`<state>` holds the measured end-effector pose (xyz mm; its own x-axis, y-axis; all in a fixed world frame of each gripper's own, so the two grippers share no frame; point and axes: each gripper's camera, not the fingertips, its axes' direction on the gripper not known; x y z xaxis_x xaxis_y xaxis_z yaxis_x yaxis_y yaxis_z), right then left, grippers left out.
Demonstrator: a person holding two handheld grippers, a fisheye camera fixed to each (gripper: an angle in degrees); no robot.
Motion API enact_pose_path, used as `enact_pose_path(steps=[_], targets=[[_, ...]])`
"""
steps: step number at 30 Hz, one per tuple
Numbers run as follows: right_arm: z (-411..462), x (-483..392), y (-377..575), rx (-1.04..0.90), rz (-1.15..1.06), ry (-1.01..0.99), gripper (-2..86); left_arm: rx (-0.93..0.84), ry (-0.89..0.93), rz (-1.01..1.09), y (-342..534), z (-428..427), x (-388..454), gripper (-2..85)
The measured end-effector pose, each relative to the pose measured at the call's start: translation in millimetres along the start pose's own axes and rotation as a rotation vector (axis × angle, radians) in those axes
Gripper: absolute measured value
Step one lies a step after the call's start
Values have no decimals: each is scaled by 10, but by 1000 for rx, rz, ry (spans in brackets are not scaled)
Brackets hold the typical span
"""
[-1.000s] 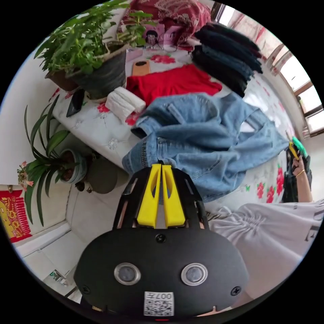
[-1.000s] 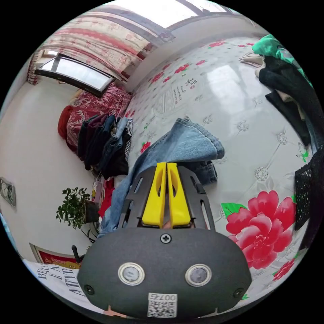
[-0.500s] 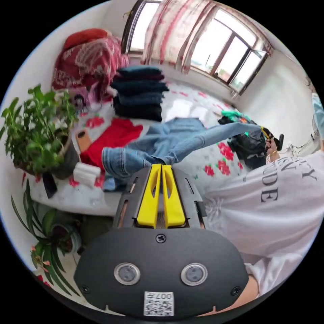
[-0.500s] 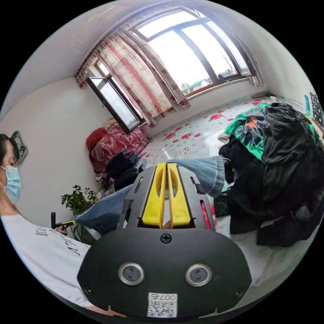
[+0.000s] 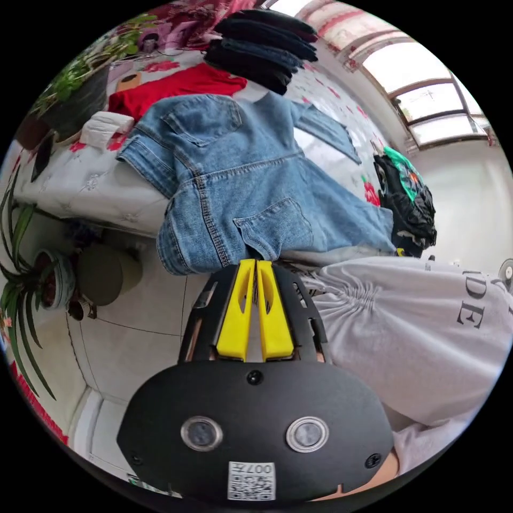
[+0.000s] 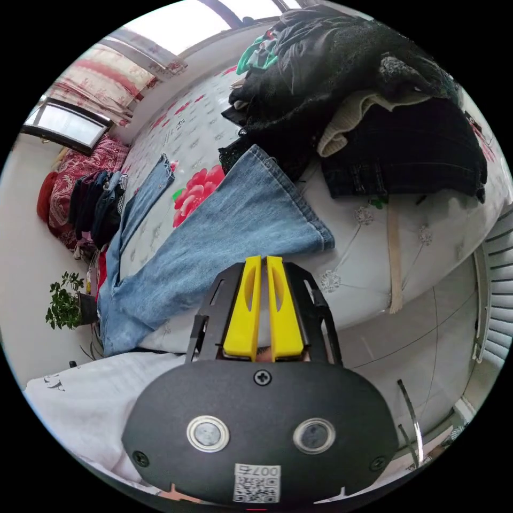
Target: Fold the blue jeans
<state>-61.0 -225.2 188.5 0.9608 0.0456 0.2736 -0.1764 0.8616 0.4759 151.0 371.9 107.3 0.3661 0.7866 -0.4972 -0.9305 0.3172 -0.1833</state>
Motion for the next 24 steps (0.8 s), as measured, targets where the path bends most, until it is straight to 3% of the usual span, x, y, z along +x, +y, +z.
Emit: enact_pose_path(steps=[2, 5, 13, 17, 24], targets=[[-267, -155, -38, 112, -8, 123, 23, 62, -13, -74, 34, -113, -50, 2], [-410, -513, -145, 205, -81, 155, 40, 174, -73, -172, 60, -289, -99, 45], [389, -2041, -774, 49, -358, -68, 76, 256, -124, -242, -669, -377, -87, 88], [902, -2799, -836, -96, -561, 32, 86, 229, -162, -67, -1238, -275, 326, 91], [1358, -3058, -626, -278, -740, 328, 91, 148, -249, 544, -2162, 397, 1834, 90]])
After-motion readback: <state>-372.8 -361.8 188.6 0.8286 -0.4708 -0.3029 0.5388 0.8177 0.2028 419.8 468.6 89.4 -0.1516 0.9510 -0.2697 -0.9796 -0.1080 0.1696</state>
